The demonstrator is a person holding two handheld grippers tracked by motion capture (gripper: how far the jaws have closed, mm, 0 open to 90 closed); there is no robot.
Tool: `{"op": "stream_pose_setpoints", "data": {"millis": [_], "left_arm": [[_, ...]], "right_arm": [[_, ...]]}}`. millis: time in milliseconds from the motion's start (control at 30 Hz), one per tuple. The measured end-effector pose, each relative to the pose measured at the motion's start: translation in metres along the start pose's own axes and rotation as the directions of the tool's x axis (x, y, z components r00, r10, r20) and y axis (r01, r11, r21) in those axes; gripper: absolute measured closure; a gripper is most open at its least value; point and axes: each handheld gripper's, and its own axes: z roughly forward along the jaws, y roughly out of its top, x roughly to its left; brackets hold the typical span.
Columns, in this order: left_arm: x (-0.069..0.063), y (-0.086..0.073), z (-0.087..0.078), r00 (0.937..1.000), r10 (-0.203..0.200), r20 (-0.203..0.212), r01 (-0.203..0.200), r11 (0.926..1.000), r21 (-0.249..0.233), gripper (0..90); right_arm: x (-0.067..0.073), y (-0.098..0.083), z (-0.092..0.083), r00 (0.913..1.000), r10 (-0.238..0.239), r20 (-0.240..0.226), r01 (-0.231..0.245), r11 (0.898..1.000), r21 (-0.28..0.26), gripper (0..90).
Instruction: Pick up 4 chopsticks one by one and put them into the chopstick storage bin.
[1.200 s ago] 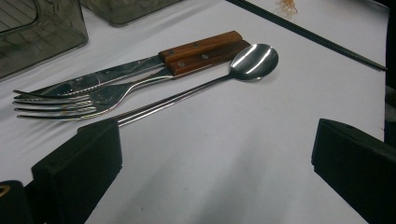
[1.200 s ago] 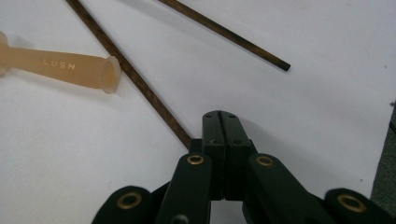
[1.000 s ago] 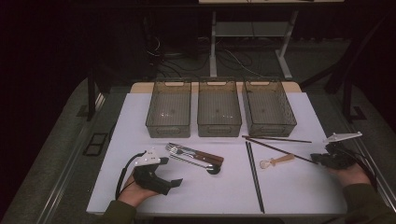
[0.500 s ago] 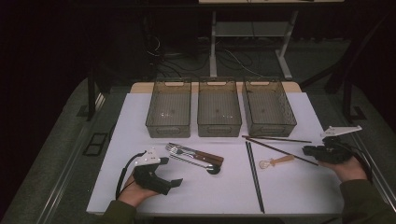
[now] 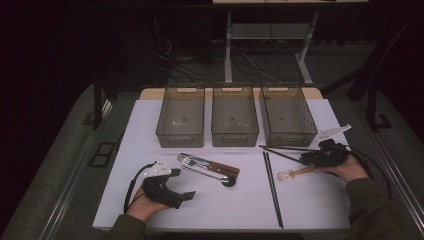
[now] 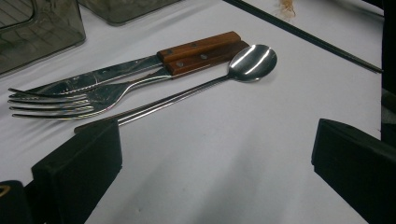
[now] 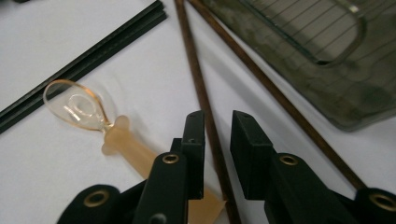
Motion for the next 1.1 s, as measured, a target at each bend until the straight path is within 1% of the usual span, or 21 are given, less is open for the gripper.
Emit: {"op": "stream_pose_setpoints", "data": {"millis": [33, 67, 167, 300, 433, 500, 633, 933, 1100], "left_arm": [[-0.0001, 0.0, 0.0002, 1.0, 0.003, 0.001, -0.003, 1.0, 0.001, 0.6], [-0.0002, 0.0002, 0.0004, 1.0, 0.004, 0.001, -0.004, 1.0, 0.003, 0.6], [-0.0006, 0.0002, 0.0008, 1.0, 0.003, 0.001, -0.003, 1.0, 0.004, 0.6], [-0.0005, -0.0001, 0.0005, 1.0, 0.003, 0.002, -0.003, 1.0, 0.004, 0.6], [-0.0003, -0.0001, 0.0014, 1.0, 0.002, 0.004, -0.002, 1.0, 0.006, 0.7], [-0.0004, -0.0001, 0.002, 1.0, 0.004, 0.005, -0.004, 1.0, 0.008, 0.6], [-0.0009, -0.0001, 0.0026, 1.0, 0.003, 0.006, -0.003, 0.9999, 0.01, 0.7], [-0.0003, -0.0003, 0.0027, 1.0, 0.002, 0.007, -0.002, 0.9999, 0.011, 0.8], [-0.0005, -0.0004, 0.0026, 1.0, 0.002, 0.007, -0.002, 1.0, 0.008, 0.8]], "right_arm": [[-0.0004, -0.0007, 0.0008, 1.0, -0.007, -0.007, 0.007, 1.0, 0.006, 77.4], [-0.0002, -0.001, 0.0017, 0.9999, -0.014, 0.002, 0.014, 1.0, 0.012, 78.4], [0.0002, -0.0011, 0.0033, 0.9996, -0.027, 0.003, 0.027, 0.999, 0.017, 81.0], [-0.0002, -0.0014, 0.0062, 0.9985, -0.055, -0.004, 0.055, 0.998, 0.026, 81.0], [-0.0006, -0.0014, 0.0087, 0.9977, -0.068, -0.01, 0.068, 0.997, 0.03, 80.8], [-0.0007, -0.0021, 0.0088, 0.996, -0.089, -0.006, 0.089, 0.996, 0.027, 81.7], [0.0002, -0.0019, 0.0089, 0.9934, -0.115, 0.0, 0.115, 0.993, 0.03, 83.3], [-0.0003, -0.0007, 0.0076, 0.9892, -0.146, -0.009, 0.146, 0.989, 0.036, 84.3], [-0.0018, -0.0003, -0.0002, 0.9884, -0.152, 0.0, 0.152, 0.988, 0.003, 84.4]]}}
